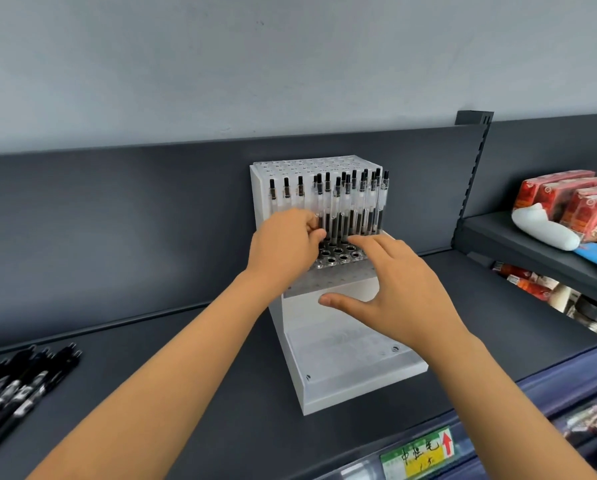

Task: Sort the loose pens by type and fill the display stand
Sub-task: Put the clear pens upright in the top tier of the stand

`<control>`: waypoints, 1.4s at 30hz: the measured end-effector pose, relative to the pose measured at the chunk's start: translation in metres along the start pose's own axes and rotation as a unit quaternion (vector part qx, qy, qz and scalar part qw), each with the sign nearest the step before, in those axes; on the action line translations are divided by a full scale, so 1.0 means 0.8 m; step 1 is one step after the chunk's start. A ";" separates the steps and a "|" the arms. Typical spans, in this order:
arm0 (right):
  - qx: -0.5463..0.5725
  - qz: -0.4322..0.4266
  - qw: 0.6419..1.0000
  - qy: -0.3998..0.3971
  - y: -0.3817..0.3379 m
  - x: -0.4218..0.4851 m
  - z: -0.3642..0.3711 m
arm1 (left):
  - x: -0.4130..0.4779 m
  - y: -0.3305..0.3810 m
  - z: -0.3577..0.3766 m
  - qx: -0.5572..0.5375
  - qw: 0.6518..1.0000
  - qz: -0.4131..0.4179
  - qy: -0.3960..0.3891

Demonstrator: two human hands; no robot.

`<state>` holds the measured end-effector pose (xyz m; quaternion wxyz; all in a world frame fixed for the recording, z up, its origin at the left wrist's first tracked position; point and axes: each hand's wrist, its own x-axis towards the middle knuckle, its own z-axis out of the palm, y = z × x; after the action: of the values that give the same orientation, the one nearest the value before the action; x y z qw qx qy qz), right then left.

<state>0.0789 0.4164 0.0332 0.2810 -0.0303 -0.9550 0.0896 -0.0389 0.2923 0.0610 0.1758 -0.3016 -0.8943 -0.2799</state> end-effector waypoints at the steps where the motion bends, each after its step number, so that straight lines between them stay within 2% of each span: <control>1: -0.005 -0.004 1.000 0.002 0.000 0.000 0.001 | 0.000 0.002 0.001 0.014 1.000 0.000 -0.003; 7: -0.009 -0.017 1.000 -0.008 -0.003 -0.006 0.000 | -0.004 0.010 -0.009 0.055 0.998 -0.025 -0.036; 10: -0.009 -0.039 0.999 0.001 -0.008 -0.012 -0.002 | -0.030 0.018 -0.029 0.128 0.991 0.008 -0.037; 13: 0.039 -0.080 0.993 0.076 -0.024 -0.022 0.012 | -0.089 0.005 -0.051 0.232 0.969 0.081 0.013; 14: 0.063 -0.094 0.988 0.102 -0.034 -0.026 0.022 | -0.112 -0.005 -0.061 0.260 0.962 0.080 0.027; 16: 0.114 -0.123 0.978 0.125 -0.059 -0.033 0.047 | -0.153 -0.040 -0.077 0.304 0.952 0.027 0.030; 20: 0.187 -0.163 0.966 0.069 -0.138 -0.045 0.098 | -0.224 -0.128 -0.113 0.365 0.926 -0.090 -0.041; 22: 0.200 -0.180 0.962 0.035 -0.185 -0.046 0.116 | -0.256 -0.163 -0.137 0.381 0.914 -0.135 -0.048; 26: 0.195 -0.230 0.953 -0.020 -0.289 -0.039 0.137 | -0.307 -0.221 -0.193 0.382 0.908 -0.170 -0.018; 30: 0.226 -0.243 0.942 -0.055 -0.410 -0.034 0.161 | -0.352 -0.303 -0.252 0.393 0.899 -0.190 0.034; 36: 0.266 -0.188 0.934 -0.147 -0.599 -0.014 0.228 | -0.401 -0.460 -0.329 0.348 0.894 -0.282 0.018; 42: 0.143 -0.079 0.948 -0.275 -0.715 0.010 0.287 | -0.417 -0.548 -0.361 0.302 0.898 -0.319 0.033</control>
<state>-0.0562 -0.1796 -0.0445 0.0154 0.1113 -0.9717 0.2079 -0.0240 -0.3201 -0.0472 0.1895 0.0770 -0.9777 -0.0475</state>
